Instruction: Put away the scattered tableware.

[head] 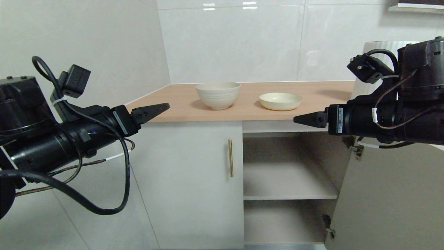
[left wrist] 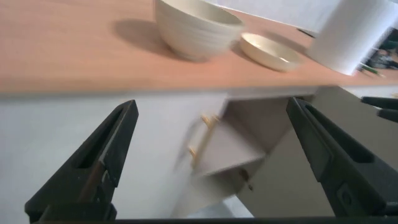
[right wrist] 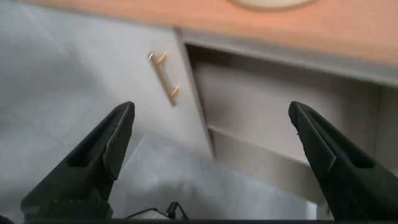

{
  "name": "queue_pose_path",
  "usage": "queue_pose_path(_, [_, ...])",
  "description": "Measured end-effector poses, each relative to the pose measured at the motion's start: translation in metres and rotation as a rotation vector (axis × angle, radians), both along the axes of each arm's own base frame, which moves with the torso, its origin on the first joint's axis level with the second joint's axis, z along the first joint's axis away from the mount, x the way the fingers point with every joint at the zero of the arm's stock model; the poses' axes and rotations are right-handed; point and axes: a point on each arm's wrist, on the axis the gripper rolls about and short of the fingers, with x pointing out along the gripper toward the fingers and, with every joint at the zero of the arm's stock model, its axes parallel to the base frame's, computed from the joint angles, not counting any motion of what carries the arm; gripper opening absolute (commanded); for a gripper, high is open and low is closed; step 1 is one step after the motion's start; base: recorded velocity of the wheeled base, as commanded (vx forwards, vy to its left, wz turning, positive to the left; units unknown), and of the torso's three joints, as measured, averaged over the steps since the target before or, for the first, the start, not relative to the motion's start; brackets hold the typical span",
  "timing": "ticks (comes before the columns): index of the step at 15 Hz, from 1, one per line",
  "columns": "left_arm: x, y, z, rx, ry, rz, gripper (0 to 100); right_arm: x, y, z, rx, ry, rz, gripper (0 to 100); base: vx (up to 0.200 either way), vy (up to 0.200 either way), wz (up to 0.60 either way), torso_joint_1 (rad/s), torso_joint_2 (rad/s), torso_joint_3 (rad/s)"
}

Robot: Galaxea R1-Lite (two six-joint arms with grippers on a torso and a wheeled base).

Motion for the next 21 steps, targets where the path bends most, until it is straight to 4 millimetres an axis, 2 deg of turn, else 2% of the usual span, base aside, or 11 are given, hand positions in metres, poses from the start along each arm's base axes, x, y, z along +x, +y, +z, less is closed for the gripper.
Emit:
queue_pose_path(6, [-0.001, 0.0, 0.001, -0.004, -0.005, -0.001, 100, -0.006, -0.002, 0.001, 0.015, -0.003, 0.031, 100, 0.0, 0.0, 0.0, 0.0, 0.0, 0.0])
queue_pose_path(12, [0.001, 0.0, -0.003, -0.001, 0.008, -0.005, 100, 0.0, -0.003, -0.004, 0.014, -0.009, 0.02, 100, 0.0, 0.0, 0.0, 0.007, -0.03, -0.021])
queue_pose_path(15, [0.002, -0.001, -0.004, 0.0, 0.009, -0.007, 100, 0.002, -0.004, -0.006, 0.009, -0.005, 0.015, 100, 0.0, 0.0, 0.0, 0.045, -0.24, -0.25])
queue_pose_path(21, [0.006, -0.002, -0.009, 0.002, 0.031, -0.041, 100, 0.004, -0.006, -0.007, 0.011, -0.011, 0.004, 100, 0.0, 0.0, 0.0, 0.176, -0.5, -0.292])
